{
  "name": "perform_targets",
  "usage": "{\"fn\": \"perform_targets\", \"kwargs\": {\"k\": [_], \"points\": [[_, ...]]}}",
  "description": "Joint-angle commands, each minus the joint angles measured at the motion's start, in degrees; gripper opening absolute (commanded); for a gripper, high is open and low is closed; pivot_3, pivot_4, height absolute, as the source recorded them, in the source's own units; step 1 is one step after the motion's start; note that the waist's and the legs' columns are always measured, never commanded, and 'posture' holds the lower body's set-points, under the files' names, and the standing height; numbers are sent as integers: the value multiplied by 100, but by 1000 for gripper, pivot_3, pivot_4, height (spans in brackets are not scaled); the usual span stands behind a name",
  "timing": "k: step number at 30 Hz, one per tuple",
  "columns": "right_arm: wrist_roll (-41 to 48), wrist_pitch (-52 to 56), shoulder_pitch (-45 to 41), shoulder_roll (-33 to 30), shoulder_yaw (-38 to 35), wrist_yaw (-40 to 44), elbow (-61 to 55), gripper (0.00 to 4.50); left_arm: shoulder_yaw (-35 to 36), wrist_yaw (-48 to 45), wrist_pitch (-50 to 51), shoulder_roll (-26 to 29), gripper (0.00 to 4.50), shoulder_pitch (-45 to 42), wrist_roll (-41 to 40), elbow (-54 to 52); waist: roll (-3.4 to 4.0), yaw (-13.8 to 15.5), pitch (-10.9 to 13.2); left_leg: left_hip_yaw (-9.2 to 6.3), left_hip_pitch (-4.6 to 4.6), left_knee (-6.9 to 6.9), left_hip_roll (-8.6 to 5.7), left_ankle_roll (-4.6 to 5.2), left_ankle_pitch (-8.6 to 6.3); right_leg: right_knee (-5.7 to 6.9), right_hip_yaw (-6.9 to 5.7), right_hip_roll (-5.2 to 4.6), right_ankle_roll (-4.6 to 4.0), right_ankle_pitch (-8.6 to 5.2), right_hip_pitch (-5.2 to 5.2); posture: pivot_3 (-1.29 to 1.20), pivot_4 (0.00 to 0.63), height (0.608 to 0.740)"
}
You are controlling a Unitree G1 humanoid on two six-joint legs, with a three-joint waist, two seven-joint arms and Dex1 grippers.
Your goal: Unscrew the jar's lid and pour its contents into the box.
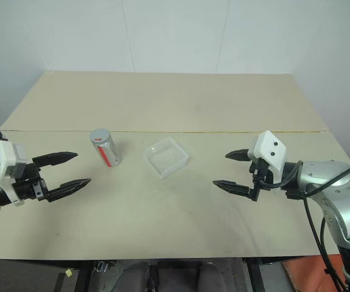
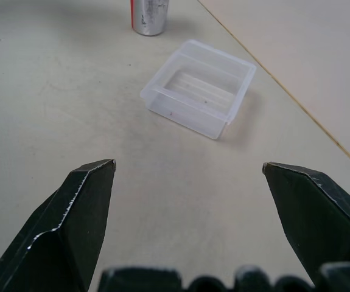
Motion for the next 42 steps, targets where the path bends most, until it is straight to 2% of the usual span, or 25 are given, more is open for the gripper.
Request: {"fn": "perform_targets", "kwargs": {"k": [1,10,14,19,26,32,42], "points": [[70,-153,-25,-40,-163,3,-129,4500,67,10,-74,5,4465,-7,-25,-153,0,0,0,0,0,0,0,0,0,0,0,0,0,0,0,0,150,740],[72,-164,-5,-27,-151,2,-137,4500,92,47,-83,-23,4465,10,-28,-159,0,0,0,0,0,0,0,0,0,0,0,0,0,0,0,0,150,740],[53,-187,-36,24,-92,-33,-146,4500,28,292,-120,-258,4465,51,36,-161,0,1,0,0,0,0,0,0,0,0,1,0,0,0,0,0,150,740],[0,-259,-142,131,48,-79,-100,4500,-76,1047,-205,-934,4465,226,230,-432,0,-2,0,-1,0,1,0,0,0,1,1,-1,0,0,1,0,150,740],[-17,-333,-244,203,162,-112,-88,4500,-265,2900,-2,-2089,4465,276,705,-1101,-2,16,0,-6,2,1,4,1,0,3,0,-7,0,1,6,0,150,740],[-40,-383,-421,265,317,-129,-72,4500,-687,3841,-169,-2701,4465,-53,1273,-880,-2,15,0,-11,5,1,-5,3,-2,2,-5,-7,0,2,14,0,150,740],[-21,-374,-551,306,377,-165,-141,4500,-1327,4790,-503,-3497,4465,-405,2116,-500,-3,12,0,-13,3,2,-8,4,-2,0,-5,-7,1,2,14,0,150,740]]}}
